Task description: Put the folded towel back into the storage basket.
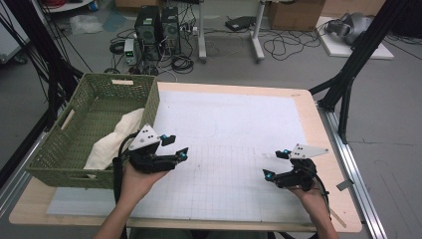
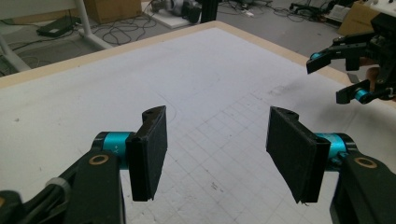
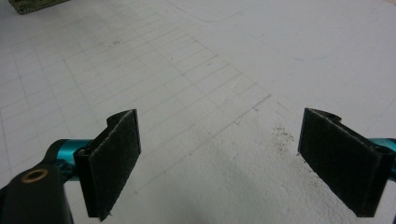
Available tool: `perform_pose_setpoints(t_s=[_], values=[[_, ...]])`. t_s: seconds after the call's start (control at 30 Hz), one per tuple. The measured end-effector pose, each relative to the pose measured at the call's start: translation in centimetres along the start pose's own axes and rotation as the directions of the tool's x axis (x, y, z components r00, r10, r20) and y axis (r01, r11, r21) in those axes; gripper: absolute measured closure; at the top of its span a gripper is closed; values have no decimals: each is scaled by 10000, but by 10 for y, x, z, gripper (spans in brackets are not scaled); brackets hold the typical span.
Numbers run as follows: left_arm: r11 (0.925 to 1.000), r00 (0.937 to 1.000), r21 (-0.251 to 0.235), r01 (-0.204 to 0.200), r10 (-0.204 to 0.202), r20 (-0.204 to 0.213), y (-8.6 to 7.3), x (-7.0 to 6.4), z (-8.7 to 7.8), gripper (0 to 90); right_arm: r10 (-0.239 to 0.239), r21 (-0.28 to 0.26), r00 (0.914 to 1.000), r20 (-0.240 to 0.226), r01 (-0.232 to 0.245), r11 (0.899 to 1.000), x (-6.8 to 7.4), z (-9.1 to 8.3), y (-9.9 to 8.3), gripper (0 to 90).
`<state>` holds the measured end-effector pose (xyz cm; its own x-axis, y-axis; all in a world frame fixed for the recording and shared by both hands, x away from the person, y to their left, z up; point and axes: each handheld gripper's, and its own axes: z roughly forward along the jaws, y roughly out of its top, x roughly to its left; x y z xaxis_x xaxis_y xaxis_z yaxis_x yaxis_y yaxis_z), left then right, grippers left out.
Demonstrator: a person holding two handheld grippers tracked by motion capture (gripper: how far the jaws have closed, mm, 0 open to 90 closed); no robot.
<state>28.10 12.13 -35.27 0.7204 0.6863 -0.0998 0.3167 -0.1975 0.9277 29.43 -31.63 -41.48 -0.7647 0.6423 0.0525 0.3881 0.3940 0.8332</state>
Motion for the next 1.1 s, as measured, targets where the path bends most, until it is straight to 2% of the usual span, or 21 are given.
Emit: perform_pose_setpoints(t_s=[0.47, 1.1], values=[[9998, 10000, 185, -68, 68, -13, -18, -9, 13, 378, -23, 19, 10000, -28, 23, 10000, 1, 1, 0, 124], [9988, 10000, 480, -74, 73, 18, -37, -12, 24, 371, -89, 73, 10000, -32, 89, 9999, 1, 2, 0, 124]])
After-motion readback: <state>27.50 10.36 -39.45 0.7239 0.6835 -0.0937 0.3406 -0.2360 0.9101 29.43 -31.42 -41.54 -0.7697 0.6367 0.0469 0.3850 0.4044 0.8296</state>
